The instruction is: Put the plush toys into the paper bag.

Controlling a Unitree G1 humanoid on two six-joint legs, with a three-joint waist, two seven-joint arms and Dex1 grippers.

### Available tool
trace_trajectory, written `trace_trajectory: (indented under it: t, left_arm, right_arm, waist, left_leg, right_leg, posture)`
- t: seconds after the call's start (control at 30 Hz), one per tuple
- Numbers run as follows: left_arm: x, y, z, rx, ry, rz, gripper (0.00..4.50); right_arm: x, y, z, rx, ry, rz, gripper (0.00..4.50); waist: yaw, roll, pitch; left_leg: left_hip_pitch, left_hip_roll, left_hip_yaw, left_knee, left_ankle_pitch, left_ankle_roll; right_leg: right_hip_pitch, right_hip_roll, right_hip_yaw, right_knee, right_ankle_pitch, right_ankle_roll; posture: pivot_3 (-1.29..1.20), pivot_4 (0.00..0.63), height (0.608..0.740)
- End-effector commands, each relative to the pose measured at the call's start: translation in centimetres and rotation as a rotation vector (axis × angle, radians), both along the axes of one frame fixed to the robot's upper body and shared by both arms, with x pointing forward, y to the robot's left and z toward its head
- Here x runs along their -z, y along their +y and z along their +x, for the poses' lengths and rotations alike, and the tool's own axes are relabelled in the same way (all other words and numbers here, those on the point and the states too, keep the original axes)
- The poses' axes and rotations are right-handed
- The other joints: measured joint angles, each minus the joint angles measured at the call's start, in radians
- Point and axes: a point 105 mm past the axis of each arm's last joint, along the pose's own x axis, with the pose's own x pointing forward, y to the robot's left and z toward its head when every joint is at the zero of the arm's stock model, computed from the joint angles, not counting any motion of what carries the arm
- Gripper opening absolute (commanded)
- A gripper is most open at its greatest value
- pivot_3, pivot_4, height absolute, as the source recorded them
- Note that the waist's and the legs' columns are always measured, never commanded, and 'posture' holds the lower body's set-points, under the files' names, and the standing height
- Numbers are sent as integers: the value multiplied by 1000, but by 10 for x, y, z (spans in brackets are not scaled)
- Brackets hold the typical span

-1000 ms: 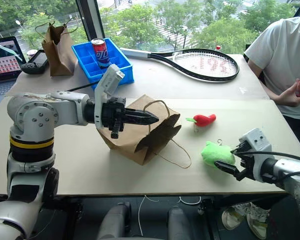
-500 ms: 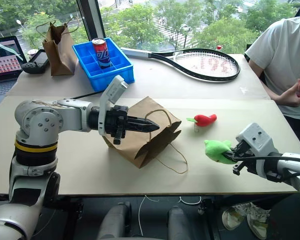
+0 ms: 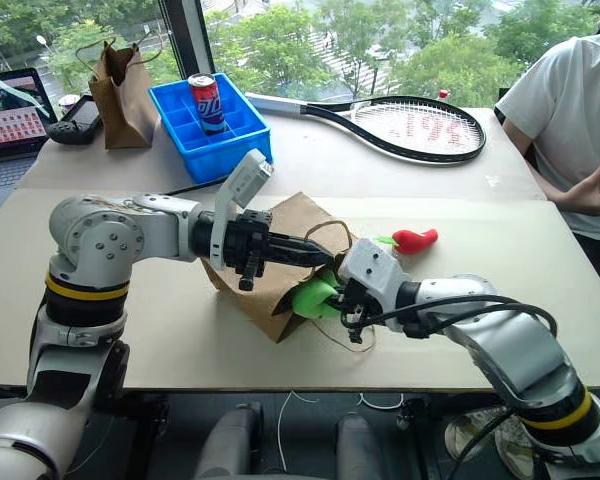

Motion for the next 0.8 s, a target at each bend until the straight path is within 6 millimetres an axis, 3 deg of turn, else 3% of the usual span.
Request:
trace_trajectory:
  t: [0.03,0.23,0.4,0.63,0.8]
  left_arm:
    - [-10,-7,-9,43,-47,-14,0]
    - [-10,-7,-8,31,-47,-14,0]
    - [-10,-4,-5,2,-59,-10,0]
    - [-8,-4,-3,-20,-60,-17,0]
    - [-7,-4,0,-36,-64,-22,0]
  right_arm:
    - [-3,33,13,-62,-127,10,21]
    - [6,62,32,-37,-231,88,21]
    - [10,71,37,17,-178,310,21]
    - [19,61,31,47,-91,378,2542]
    - [16,39,24,92,-46,396,4191]
  waist:
    - [-4,0,0]
    - [-5,0,0]
    - [-4,0,0]
    - [-3,0,0]
    - [-12,0,0]
  left_leg:
    - [0,0,0,0,0,0]
    - [0,0,0,-1,0,0]
    - [0,0,0,-1,0,0]
    - [0,0,0,-2,0,-1]
    - [1,1,0,-2,0,-1]
  right_leg:
    - [0,0,0,0,0,0]
    - [0,1,0,1,3,5]
    - [0,1,0,1,3,7]
    - [0,1,0,1,3,7]
    - [0,2,0,3,3,6]
  posture:
    - [0,150,740]
    - [0,150,740]
    - [0,150,740]
    - [0,150,740]
    - [0,150,740]
